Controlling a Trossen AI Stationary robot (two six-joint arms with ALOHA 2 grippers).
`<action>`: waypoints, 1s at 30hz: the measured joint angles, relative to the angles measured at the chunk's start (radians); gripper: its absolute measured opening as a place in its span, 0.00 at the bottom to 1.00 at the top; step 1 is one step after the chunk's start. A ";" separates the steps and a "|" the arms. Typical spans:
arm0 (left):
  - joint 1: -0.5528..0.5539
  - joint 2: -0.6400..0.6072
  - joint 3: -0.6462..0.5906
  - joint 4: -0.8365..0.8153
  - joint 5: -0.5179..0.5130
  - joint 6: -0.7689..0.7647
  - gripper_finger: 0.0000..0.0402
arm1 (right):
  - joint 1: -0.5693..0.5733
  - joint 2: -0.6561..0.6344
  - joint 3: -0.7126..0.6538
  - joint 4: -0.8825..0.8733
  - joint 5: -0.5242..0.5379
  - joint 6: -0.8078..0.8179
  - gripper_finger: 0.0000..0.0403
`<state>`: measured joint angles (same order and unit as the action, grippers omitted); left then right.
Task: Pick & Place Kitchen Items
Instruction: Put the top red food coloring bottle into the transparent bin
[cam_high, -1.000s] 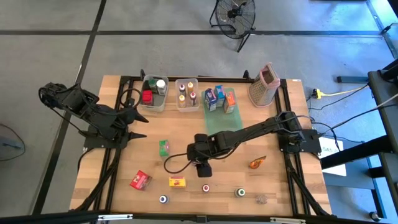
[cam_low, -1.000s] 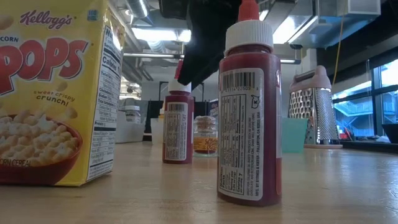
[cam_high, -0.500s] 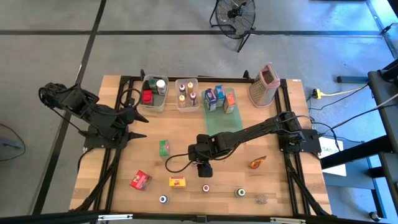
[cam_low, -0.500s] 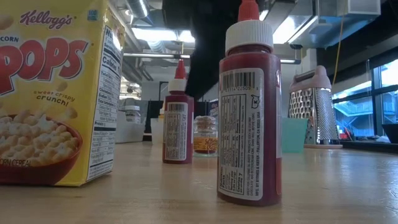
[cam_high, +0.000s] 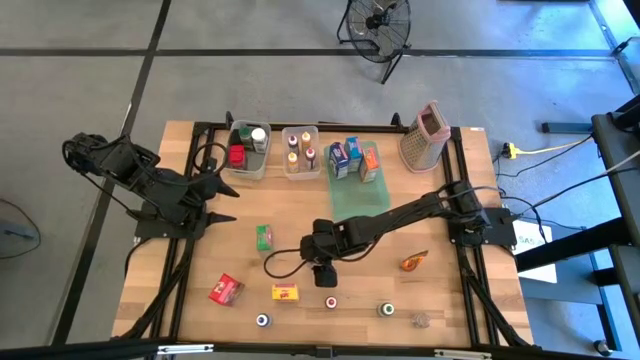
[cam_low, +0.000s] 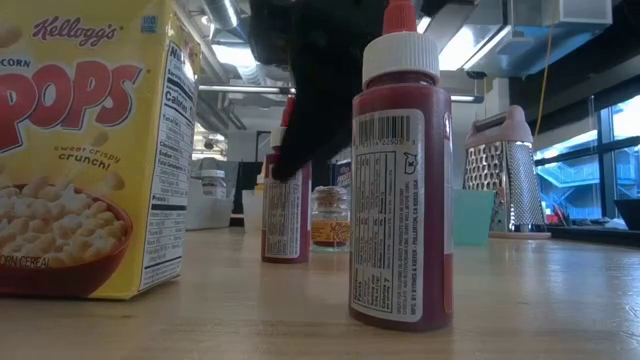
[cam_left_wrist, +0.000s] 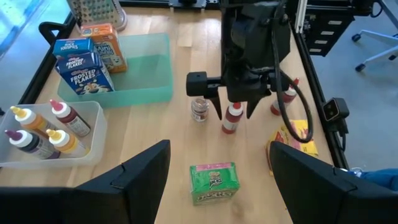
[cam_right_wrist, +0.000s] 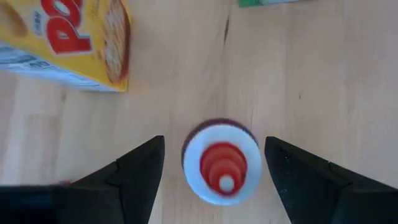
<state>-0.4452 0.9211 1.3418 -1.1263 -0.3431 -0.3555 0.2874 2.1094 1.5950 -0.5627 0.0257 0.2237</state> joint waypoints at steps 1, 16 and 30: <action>0.000 0.000 0.000 0.000 -0.001 0.000 0.67 | 0.000 0.002 -0.002 -0.007 0.000 0.000 0.69; 0.000 0.000 0.000 0.001 -0.002 -0.016 0.67 | -0.005 0.010 -0.002 -0.002 -0.011 -0.004 0.36; 0.000 0.000 0.000 0.001 -0.003 -0.036 0.67 | -0.006 -0.018 -0.001 -0.066 -0.011 0.050 0.32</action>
<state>-0.4451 0.9210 1.3418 -1.1252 -0.3462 -0.3913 0.2813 2.0916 1.5938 -0.6290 0.0151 0.2742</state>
